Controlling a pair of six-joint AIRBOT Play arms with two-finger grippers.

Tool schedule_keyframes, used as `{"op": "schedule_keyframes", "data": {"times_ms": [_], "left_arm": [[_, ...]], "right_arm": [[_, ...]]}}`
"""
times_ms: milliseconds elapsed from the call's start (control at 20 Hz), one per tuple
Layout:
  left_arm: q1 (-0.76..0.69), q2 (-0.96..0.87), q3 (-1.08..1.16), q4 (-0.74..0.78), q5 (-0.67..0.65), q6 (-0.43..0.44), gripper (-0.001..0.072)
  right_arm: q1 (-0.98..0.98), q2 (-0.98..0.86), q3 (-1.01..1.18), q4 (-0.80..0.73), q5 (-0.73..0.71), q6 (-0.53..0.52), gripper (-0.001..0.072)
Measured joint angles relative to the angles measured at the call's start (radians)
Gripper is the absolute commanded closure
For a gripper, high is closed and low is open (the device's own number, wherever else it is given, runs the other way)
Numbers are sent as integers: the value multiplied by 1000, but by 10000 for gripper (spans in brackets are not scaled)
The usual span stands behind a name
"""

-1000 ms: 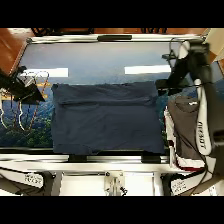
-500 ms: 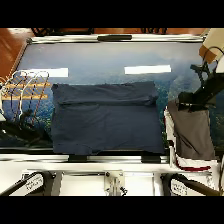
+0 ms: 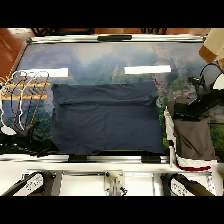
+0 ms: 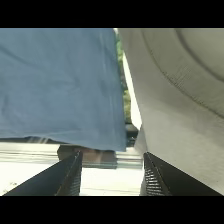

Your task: Fold the shirts.

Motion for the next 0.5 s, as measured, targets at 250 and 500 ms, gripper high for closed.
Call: {"op": "schedule_keyframes", "data": {"times_ms": [250,500], "left_arm": [[-8,0,-16,-45,53,12,677],[-11,5,-14,-61,40,26,677]], "right_arm": [[-1,4,-23,13,0,12,205],[35,95,-114,65,-4,61,204]]}}
